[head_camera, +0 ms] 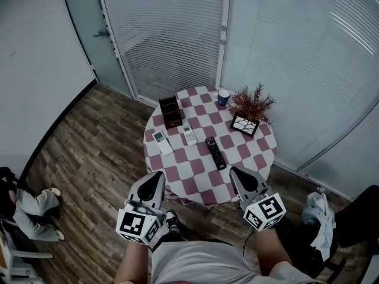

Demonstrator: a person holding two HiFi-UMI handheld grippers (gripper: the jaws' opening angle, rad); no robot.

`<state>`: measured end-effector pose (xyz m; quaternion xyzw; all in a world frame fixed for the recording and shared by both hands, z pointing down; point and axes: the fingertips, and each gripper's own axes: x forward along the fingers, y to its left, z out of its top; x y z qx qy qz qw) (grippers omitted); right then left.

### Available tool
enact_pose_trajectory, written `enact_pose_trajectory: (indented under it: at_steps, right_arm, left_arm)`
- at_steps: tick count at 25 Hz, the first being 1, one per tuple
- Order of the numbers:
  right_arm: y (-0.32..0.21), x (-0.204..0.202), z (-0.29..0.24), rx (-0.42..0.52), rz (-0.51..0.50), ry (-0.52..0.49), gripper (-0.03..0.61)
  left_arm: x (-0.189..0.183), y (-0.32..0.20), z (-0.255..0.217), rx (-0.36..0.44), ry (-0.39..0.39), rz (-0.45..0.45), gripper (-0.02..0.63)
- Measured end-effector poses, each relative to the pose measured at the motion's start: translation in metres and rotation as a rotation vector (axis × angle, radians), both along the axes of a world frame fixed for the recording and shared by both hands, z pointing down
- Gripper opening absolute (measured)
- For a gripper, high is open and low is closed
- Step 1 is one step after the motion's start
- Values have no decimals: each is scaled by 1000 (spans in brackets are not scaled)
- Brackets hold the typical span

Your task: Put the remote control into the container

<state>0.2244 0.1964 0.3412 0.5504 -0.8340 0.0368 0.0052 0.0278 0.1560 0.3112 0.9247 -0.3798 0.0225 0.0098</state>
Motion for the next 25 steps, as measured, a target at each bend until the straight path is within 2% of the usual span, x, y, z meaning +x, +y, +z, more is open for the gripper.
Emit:
enact_pose_trajectory:
  at_steps: [7, 14, 19, 25]
  right_arm:
    - [-74, -26, -8, -20, 88, 39, 12]
    - [-125, -40, 0, -67, 176, 76, 14]
    - [-146, -27, 21, -167, 224, 111, 14]
    - [-168, 12, 48, -245, 240, 152, 15]
  left_arm:
    - [-27, -82, 8, -34, 8, 83, 9]
    - [-41, -142, 19, -77, 27, 172, 9]
    - [-33, -165, 30, -101, 36, 203, 9]
    - [-8, -174, 31, -99, 42, 196, 9]
